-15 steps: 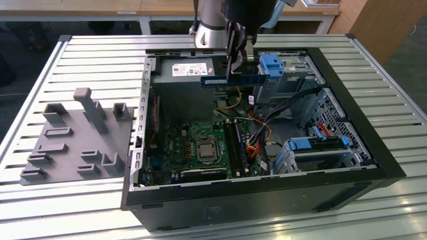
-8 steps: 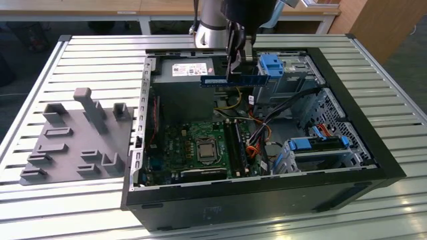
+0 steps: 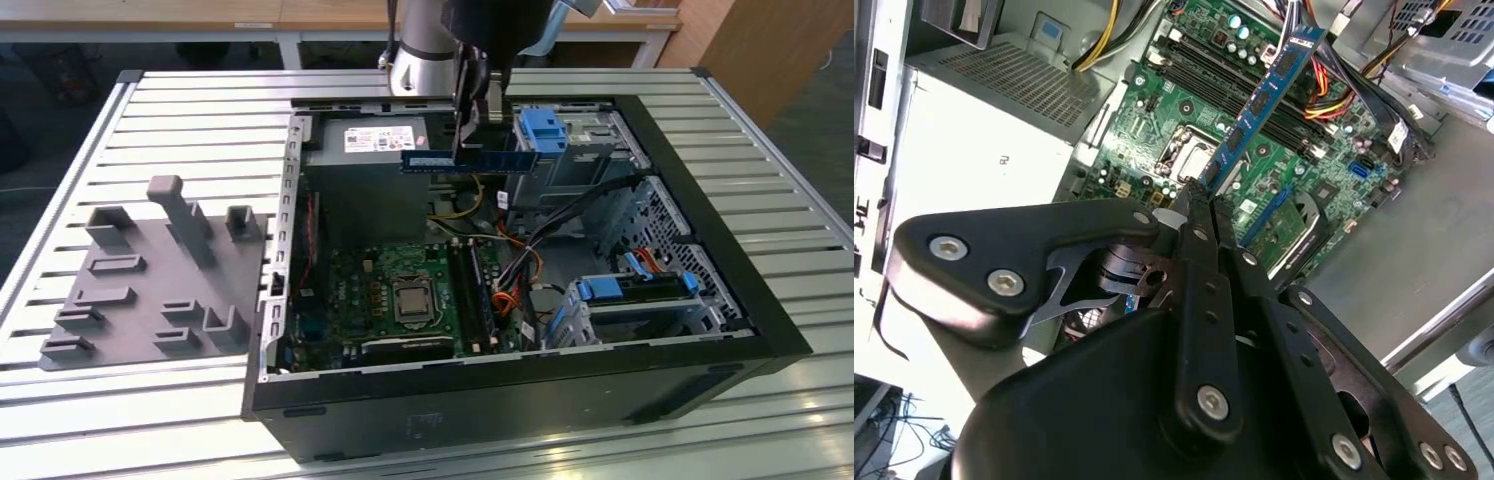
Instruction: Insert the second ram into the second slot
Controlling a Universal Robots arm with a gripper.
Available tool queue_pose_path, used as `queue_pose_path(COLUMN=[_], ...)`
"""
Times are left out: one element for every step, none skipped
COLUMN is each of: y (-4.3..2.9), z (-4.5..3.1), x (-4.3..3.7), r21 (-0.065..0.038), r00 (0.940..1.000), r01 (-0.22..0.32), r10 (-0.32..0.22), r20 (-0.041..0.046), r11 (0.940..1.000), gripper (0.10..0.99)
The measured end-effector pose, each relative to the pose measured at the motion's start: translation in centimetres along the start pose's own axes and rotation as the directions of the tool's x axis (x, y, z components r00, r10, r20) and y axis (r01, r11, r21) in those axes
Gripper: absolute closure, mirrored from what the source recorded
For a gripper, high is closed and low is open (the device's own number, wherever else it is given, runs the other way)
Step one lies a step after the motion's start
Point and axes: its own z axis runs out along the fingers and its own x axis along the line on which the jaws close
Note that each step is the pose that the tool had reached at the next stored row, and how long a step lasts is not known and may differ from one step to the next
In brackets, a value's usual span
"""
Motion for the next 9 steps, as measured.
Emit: queue_pose_path(y=[0.00, 0.00, 0.00, 0.00, 0.00, 0.00, 0.00, 0.00, 0.00], z=[0.00, 0.00, 0.00, 0.00, 0.00, 0.00, 0.00, 0.00, 0.00], x=[0.00, 0.00, 0.00, 0.00, 0.00, 0.00, 0.00, 0.00, 0.00], r21=[0.000, 0.000, 0.000, 0.000, 0.000, 0.000, 0.000, 0.000, 0.000], r00=[1.0000, 1.0000, 1.0000, 1.0000, 1.0000, 1.0000, 1.0000, 0.9999, 0.9999], r01=[-0.002, -0.003, -0.004, -0.006, -0.007, -0.008, -0.009, -0.010, -0.012], r10=[0.002, 0.003, 0.004, 0.006, 0.007, 0.008, 0.009, 0.010, 0.012], r20=[0.0001, 0.0002, 0.0002, 0.0002, 0.0003, 0.0003, 0.0003, 0.0004, 0.0004], r11=[1.0000, 1.0000, 1.0000, 1.0000, 1.0000, 1.0000, 1.0000, 0.9999, 0.9999], gripper=[0.953, 0.953, 0.953, 0.953, 0.953, 0.953, 0.953, 0.953, 0.953])
